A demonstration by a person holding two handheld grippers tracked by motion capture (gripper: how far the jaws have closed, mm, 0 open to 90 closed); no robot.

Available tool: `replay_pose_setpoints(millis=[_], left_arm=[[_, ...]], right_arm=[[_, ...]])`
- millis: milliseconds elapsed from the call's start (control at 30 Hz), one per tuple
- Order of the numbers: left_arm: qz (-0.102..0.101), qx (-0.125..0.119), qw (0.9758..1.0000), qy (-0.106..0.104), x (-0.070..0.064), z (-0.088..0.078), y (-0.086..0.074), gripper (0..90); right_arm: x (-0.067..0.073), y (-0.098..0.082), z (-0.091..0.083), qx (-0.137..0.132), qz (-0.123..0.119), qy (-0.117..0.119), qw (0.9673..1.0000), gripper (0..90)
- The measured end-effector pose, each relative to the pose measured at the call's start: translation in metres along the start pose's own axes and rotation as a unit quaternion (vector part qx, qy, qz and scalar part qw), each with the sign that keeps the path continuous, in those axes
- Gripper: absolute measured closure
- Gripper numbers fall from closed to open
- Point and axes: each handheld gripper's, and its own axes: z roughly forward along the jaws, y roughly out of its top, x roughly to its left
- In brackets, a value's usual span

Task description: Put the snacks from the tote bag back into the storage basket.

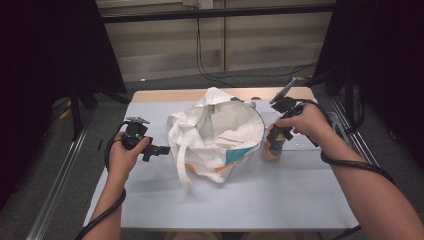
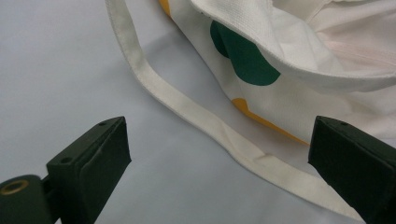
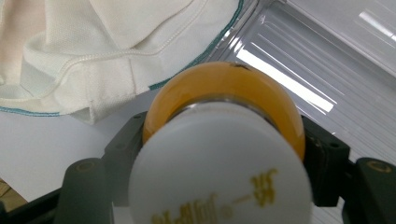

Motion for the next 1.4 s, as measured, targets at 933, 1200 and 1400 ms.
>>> replay_pose_setpoints(millis=[933,1200,1400], left_arm=[[-0.006,0.004,1.0000,0.001,0.001,0.000,-0.004,5.2],[-0.003,0.008,1.0000,0.003,0.002,-0.002,-0.005,5.2],[-0.004,0.007,1.0000,0.003,0.001,-0.003,-0.007,5.3]], right_arm=[[-0.001,-0.004,0.000,-0.012,-0.008,0.013,0.9998,22.9],[0.002,-0.006,-0.004,-0.018,-0.030,0.002,0.9994,17.8],[0.002,-0.011,-0.005,-0.028,-0.042,0.002,0.9987,14.6]])
